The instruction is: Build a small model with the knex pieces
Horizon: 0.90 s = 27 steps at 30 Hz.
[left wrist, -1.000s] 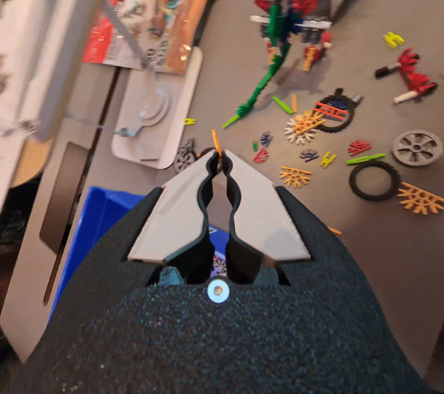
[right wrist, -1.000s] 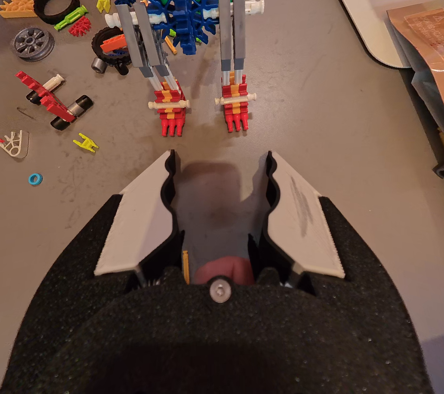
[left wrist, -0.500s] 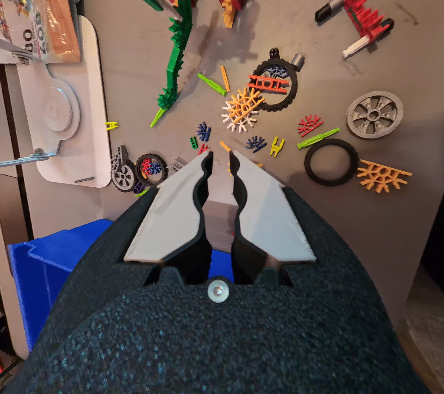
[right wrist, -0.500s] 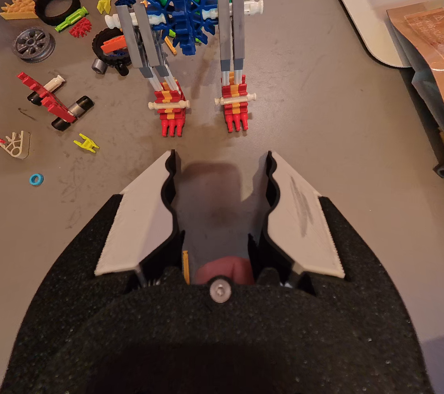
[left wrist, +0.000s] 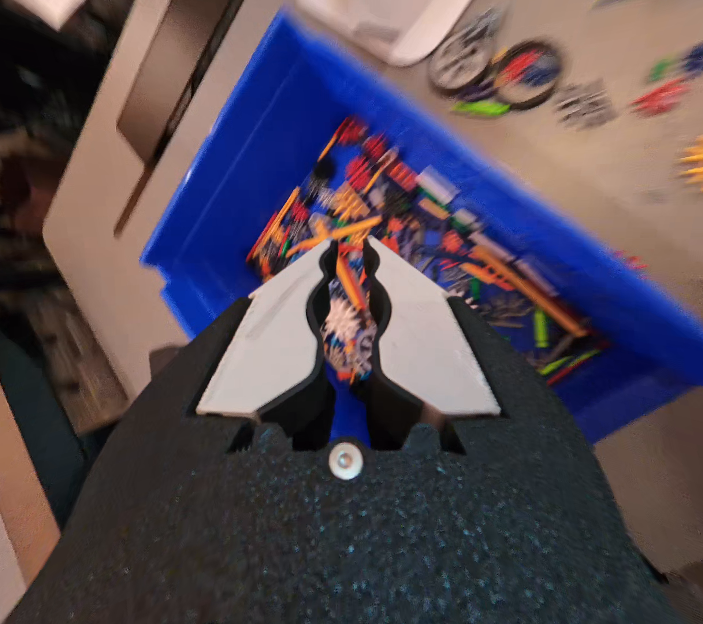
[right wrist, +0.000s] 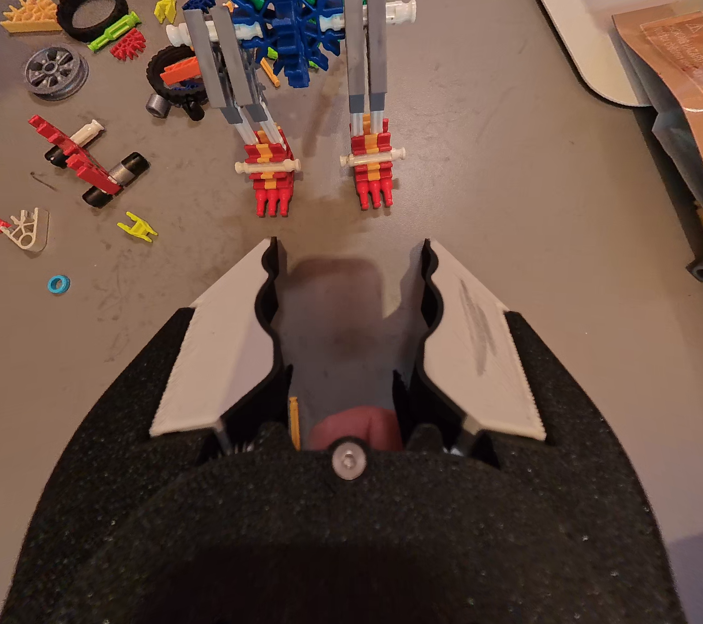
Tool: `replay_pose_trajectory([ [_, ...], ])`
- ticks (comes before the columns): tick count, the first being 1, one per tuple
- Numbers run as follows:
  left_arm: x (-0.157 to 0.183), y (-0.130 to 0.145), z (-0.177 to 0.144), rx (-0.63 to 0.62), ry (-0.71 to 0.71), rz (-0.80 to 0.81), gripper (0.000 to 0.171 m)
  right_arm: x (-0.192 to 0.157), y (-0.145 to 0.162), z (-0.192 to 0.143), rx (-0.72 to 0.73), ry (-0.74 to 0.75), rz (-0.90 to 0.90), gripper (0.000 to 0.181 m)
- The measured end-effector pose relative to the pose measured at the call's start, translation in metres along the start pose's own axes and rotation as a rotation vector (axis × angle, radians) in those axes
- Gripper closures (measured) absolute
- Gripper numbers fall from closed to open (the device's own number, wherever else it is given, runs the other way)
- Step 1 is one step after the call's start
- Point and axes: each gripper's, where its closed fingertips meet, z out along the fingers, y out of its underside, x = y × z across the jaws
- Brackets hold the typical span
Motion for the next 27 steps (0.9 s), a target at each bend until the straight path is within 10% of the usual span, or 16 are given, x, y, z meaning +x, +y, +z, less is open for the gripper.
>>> replay_pose_trajectory([
  [11,-0.040,0.057,0.049,-0.285,-0.014,-0.040,0.154,0.000,0.000,0.000,0.002,-0.001,0.004,0.106],
  [19,-0.030,0.059,0.085,-0.299,0.125,-0.307,0.063,0.000,0.000,0.000,-0.002,0.005,-0.006,0.104],
  [27,-0.013,0.074,0.105,-0.313,0.162,-0.457,0.039,0.000,0.000,0.000,-0.001,0.003,-0.005,0.104],
])
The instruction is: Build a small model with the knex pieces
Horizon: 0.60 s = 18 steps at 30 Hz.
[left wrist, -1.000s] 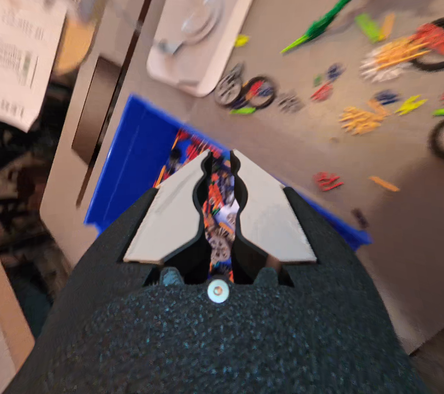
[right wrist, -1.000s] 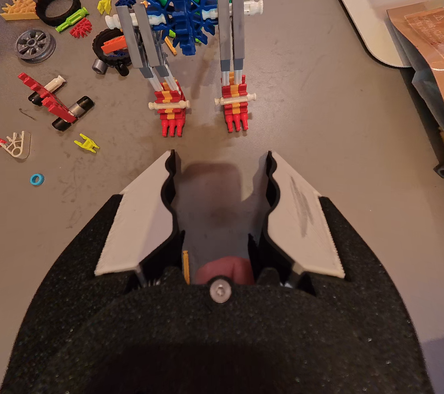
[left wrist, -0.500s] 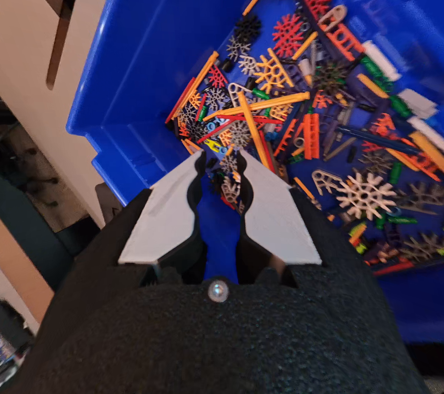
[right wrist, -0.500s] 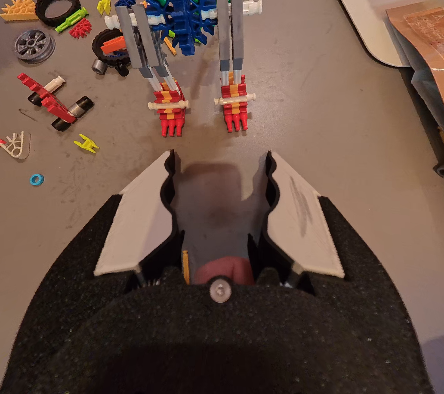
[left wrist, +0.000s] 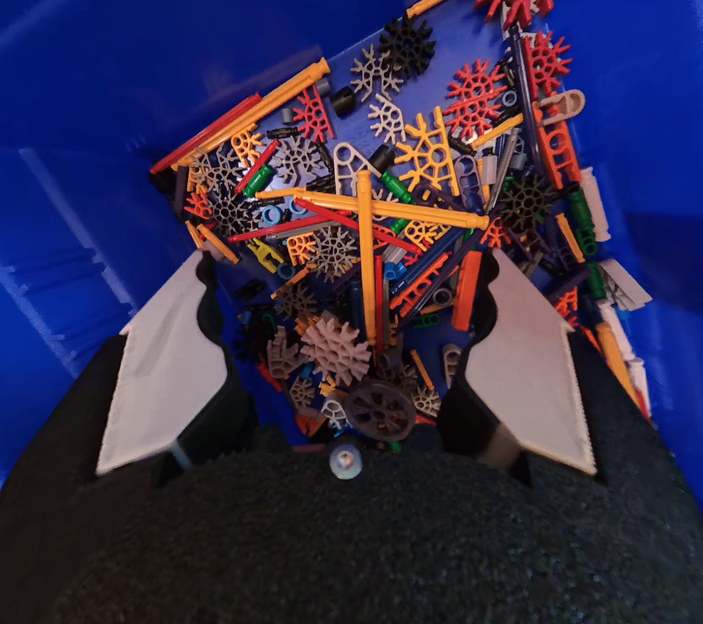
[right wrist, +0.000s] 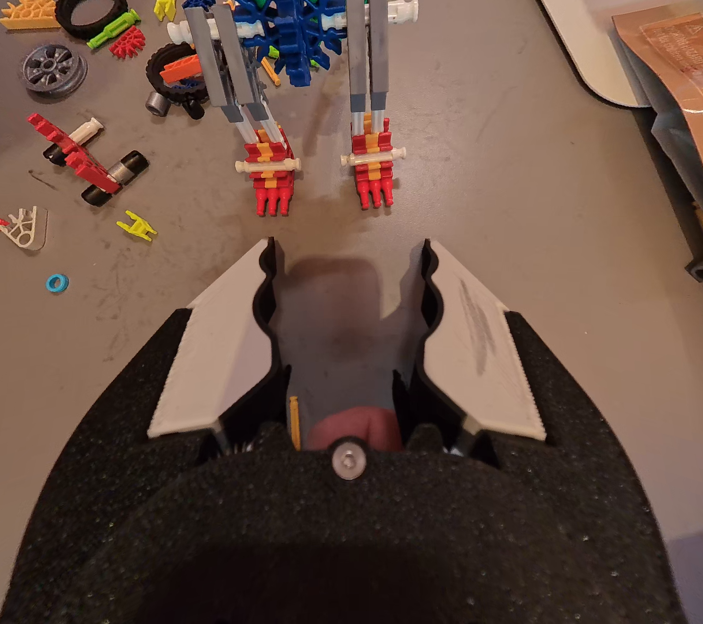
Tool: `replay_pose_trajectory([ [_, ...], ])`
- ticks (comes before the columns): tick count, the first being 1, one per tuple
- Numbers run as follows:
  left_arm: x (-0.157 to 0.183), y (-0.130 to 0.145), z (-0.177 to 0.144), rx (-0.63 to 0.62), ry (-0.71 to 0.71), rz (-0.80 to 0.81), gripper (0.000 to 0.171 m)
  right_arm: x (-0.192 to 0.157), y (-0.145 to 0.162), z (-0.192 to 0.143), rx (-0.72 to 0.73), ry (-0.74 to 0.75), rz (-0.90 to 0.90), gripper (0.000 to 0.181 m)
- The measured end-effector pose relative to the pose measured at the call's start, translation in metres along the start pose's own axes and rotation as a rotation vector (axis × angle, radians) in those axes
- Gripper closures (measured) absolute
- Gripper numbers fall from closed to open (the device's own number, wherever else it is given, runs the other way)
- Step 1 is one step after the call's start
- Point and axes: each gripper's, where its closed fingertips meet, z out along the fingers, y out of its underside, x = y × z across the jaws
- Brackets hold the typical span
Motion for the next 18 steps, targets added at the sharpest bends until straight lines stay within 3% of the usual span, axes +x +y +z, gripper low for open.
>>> replay_pose_trajectory([
  [13,0.003,-0.007,0.012,0.077,0.070,-0.091,0.023,0.000,0.000,-0.001,0.002,-0.003,0.002,0.104],
  [15,0.005,-0.008,0.009,0.092,0.069,-0.092,0.032,0.000,0.000,-0.001,0.002,-0.003,0.002,0.104],
  [18,0.015,-0.005,0.001,0.099,0.080,-0.062,0.062,0.000,0.000,-0.001,0.003,-0.005,0.004,0.104],
])
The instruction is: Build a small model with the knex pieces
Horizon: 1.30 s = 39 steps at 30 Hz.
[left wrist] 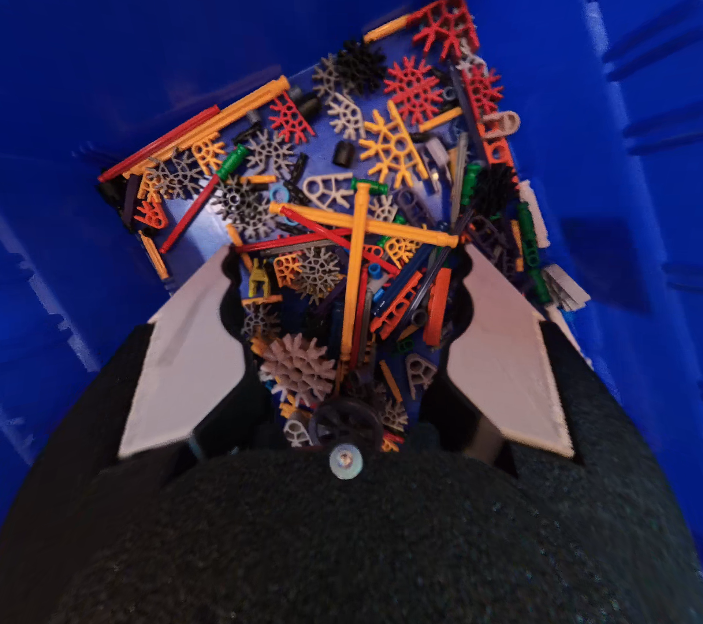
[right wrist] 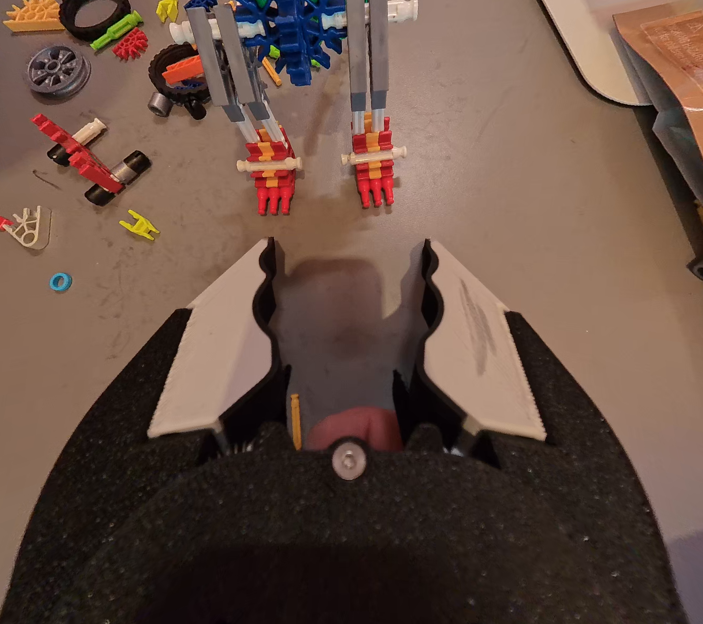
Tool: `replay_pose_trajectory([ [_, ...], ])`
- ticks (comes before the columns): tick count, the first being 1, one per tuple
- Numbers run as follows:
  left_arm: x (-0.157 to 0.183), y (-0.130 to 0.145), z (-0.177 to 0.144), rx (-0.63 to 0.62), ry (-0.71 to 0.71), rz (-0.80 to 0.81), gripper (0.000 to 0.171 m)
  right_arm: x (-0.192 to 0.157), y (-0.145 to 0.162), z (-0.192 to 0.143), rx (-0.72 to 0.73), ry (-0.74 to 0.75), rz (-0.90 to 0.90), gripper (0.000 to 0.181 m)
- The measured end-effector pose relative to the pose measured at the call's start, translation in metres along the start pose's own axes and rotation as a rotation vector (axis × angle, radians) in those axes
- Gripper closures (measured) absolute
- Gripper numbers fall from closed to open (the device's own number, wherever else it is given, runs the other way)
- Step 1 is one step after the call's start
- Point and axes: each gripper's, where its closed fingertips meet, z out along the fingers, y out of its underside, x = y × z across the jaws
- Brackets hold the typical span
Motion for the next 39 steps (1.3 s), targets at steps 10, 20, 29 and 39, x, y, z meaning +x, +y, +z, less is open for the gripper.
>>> replay_pose_trajectory([
  [10,0.012,0.009,-0.020,-0.032,-0.005,0.147,0.128,0.000,0.000,0.000,0.000,-0.001,0.001,0.104],
  [20,-0.011,-0.001,-0.036,-0.067,-0.089,0.241,0.159,0.000,0.000,0.000,0.001,-0.002,0.003,0.104],
  [29,-0.031,0.015,-0.025,-0.250,-0.200,0.396,0.161,0.000,0.000,0.000,0.001,-0.003,0.003,0.104],
  [39,-0.046,0.023,-0.028,-0.370,-0.259,0.512,0.148,0.000,0.000,0.000,0.002,-0.003,0.004,0.104],
])
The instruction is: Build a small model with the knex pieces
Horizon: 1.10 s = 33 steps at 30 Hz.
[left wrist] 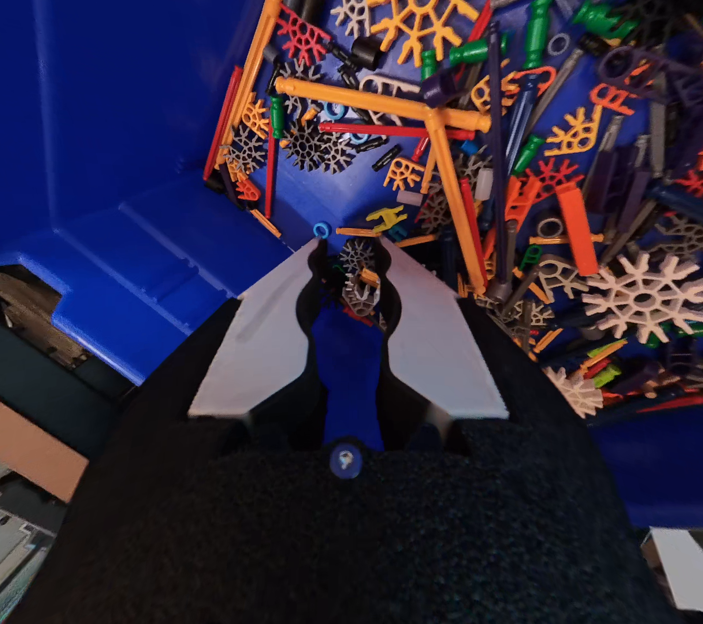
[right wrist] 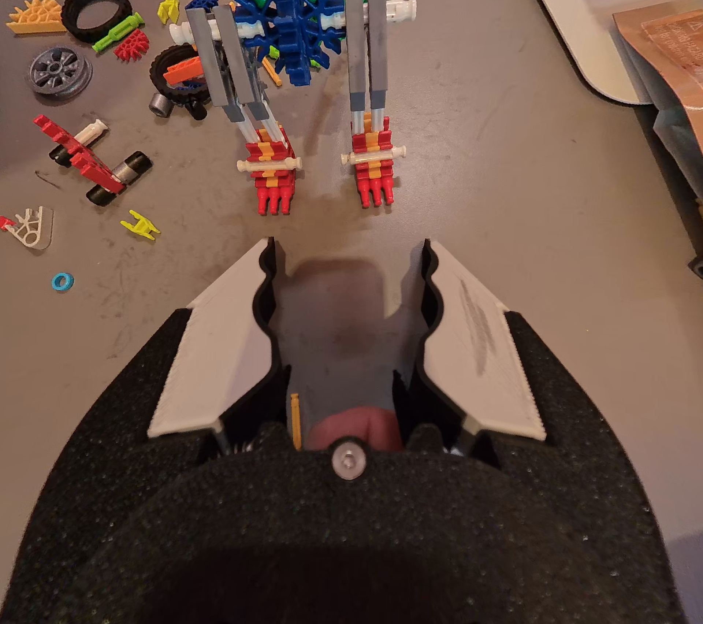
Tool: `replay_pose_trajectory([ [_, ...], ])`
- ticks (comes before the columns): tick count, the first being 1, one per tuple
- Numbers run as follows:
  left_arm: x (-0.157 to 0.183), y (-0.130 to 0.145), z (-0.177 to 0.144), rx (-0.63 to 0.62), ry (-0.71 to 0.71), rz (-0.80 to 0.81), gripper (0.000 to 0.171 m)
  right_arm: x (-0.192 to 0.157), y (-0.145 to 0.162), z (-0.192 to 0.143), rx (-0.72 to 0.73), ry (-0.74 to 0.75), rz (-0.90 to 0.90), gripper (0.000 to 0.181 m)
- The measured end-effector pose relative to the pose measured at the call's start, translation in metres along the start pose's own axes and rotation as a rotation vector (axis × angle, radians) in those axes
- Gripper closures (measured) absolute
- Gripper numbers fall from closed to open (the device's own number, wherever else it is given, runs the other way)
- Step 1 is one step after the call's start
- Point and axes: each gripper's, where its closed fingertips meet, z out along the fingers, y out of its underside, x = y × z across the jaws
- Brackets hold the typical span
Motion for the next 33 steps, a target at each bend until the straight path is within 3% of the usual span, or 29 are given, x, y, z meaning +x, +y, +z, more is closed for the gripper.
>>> replay_pose_trajectory([
  [10,0.001,0.000,0.007,-0.063,0.001,0.318,0.153,0.000,0.000,0.000,0.000,0.000,0.000,0.104],
  [19,0.009,0.002,0.008,-0.060,0.140,0.333,0.162,0.000,0.000,0.000,0.001,-0.001,0.001,0.104],
  [24,0.002,-0.001,0.009,-0.045,0.132,0.373,0.151,0.000,0.000,0.000,0.001,-0.002,0.002,0.104],
  [28,0.009,-0.001,0.009,-0.017,0.152,0.371,0.168,0.000,0.000,0.000,0.001,-0.002,0.002,0.104],
  [33,0.005,-0.003,0.010,0.002,0.117,0.360,0.171,0.000,0.000,0.000,0.001,-0.001,0.002,0.104],
])
